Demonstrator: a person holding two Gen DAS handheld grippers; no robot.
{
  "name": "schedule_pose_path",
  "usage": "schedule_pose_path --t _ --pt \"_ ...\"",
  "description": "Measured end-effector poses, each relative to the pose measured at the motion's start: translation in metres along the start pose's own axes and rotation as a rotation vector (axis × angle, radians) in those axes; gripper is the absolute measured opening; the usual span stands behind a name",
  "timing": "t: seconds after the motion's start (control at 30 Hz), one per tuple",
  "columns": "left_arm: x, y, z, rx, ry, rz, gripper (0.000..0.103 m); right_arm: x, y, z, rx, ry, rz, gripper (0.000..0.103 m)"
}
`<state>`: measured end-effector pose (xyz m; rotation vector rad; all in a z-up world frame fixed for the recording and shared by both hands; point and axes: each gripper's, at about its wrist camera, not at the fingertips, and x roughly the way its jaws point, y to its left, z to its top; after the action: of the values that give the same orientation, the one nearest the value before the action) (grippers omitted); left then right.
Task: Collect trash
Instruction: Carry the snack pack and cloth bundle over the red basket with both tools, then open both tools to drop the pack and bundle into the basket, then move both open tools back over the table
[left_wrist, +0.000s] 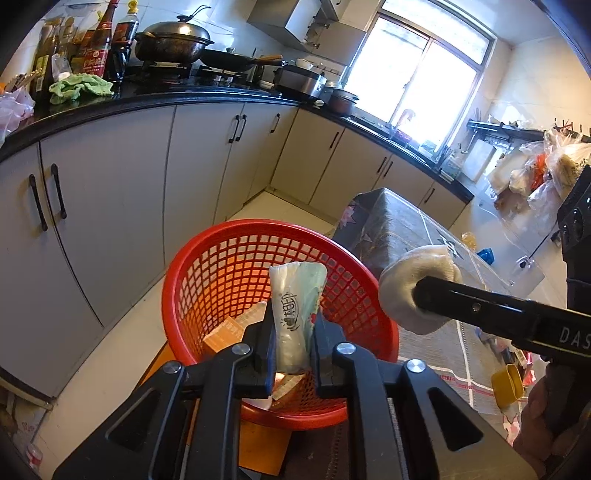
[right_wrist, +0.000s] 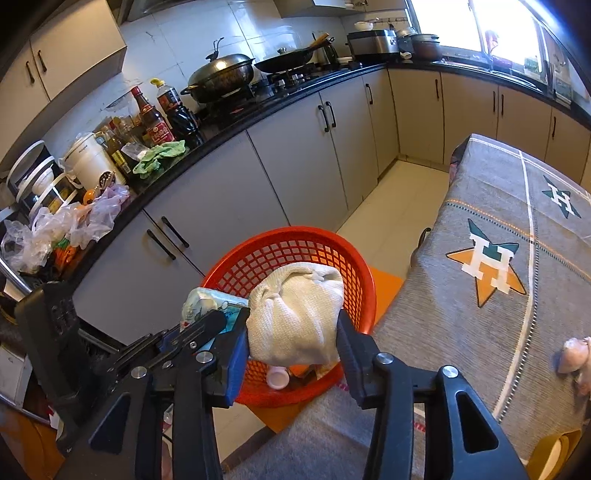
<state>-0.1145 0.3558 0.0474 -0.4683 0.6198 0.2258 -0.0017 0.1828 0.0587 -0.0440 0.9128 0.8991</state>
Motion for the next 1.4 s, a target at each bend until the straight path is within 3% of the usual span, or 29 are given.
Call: schedule_pose_path --t 0.13,0.17,0.47,0.53,0.67,1.4 --pt "-0.002 0.003 0.000 -0.015 -0.009 0.006 0.041 -0.001 -0.002 0.000 0.002 -0.005 -0.004 0.057" --pt "-0.004 0.003 0.000 -0.014 -0.016 0.009 0.042 -0.002 -0.002 0.001 0.001 -0.008 -0.004 0.058" --pt "-0.019 -0.006 -0.002 -0.007 -0.035 0.000 0.042 -0.040 -0.008 -0.007 0.004 -0.075 -0.001 0.059" --pt "-0.023 -0.010 -0.003 0.002 -0.043 -0.002 0.044 -0.048 -0.011 -0.011 0.010 -0.085 0.001 0.065" --pt "-0.029 -0.024 -0.008 0.028 -0.052 -0.010 0.048 -0.066 -0.024 -0.025 0.030 -0.101 -0.021 0.069" --pt "-0.016 -0.139 -0.055 0.304 0.020 -0.033 0.051 -0.128 -0.112 -0.103 0.161 -0.140 -0.139 0.069"
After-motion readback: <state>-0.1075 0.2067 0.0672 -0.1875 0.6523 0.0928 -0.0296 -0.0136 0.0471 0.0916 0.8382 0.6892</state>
